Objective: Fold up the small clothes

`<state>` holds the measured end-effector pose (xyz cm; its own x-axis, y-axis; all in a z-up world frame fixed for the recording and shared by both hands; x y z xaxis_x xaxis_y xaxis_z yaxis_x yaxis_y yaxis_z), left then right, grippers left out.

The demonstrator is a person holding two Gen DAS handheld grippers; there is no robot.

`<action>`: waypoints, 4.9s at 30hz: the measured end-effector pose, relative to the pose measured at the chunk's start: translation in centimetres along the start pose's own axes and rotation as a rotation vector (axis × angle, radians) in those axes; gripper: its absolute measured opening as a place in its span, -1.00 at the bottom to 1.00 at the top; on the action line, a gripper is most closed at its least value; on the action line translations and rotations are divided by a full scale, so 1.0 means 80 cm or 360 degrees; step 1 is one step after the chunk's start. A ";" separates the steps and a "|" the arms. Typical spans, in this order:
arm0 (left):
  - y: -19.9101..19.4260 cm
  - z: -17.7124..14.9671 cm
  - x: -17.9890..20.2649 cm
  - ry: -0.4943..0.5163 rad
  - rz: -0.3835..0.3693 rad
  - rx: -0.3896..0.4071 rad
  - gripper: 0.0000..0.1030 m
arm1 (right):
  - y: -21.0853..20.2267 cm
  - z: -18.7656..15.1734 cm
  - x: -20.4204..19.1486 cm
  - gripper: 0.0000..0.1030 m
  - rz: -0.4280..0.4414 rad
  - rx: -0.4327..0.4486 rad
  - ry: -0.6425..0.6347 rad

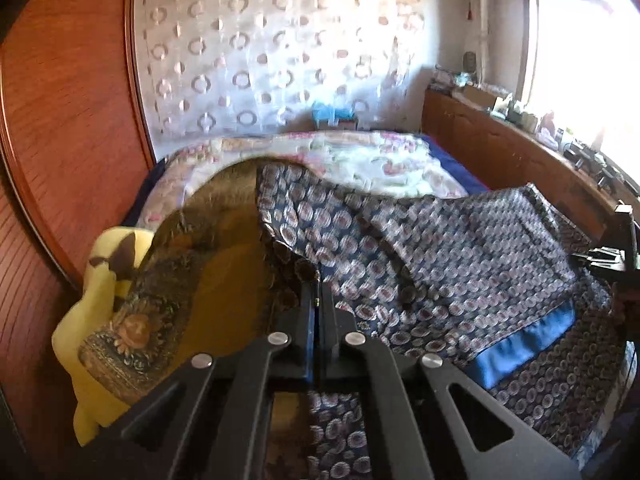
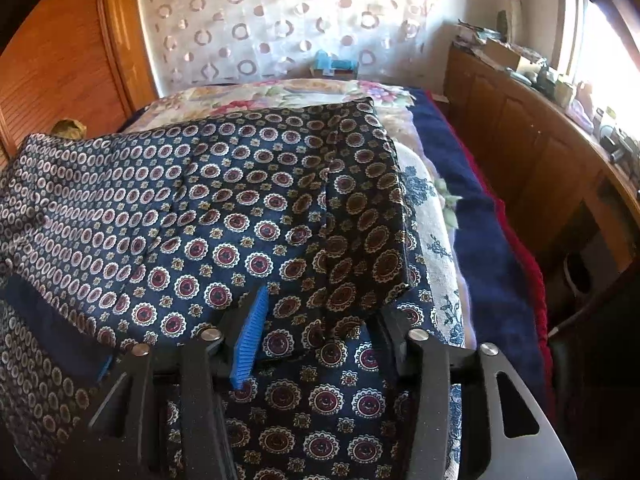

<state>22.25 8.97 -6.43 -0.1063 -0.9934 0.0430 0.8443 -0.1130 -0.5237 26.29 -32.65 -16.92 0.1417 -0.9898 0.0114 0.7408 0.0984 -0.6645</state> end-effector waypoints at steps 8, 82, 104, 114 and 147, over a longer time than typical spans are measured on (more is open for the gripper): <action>-0.027 0.017 0.005 -0.0058 -0.0030 0.0096 -1.00 | -0.023 0.006 -0.003 -0.99 0.0106 0.0094 0.0055; -0.112 -0.208 -0.001 -0.0204 0.0049 -0.0141 -0.22 | -0.141 -0.046 -0.064 0.51 0.0099 0.0364 -0.0109; -0.112 -0.207 0.001 -0.0182 0.0081 -0.0142 -0.21 | -0.076 -0.084 -0.130 0.68 0.0173 0.0113 -0.0206; -0.110 -0.204 0.001 -0.0246 -0.0037 -0.0148 -0.44 | -0.078 -0.087 -0.129 0.74 0.0163 0.0139 -0.0194; -0.153 -0.004 0.167 0.0058 -0.0503 0.0377 -0.99 | -0.095 -0.099 -0.101 0.97 0.0111 0.0110 -0.0185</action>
<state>10.30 -2.92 0.29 -0.3956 -0.9080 0.1381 0.8643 -0.4189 -0.2786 14.31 -26.24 -17.91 0.2665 -0.9622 0.0559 0.7694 0.1774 -0.6137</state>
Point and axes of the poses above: each gripper's, at about its wrist camera, not at the fingertips, and y roughly the way its jaws point, x to its right, z to its top, the point moved 2 cm from there along y, roughly the way its jaws point, and after that the axes turned 8 degrees about x, right-handed, at the moved point
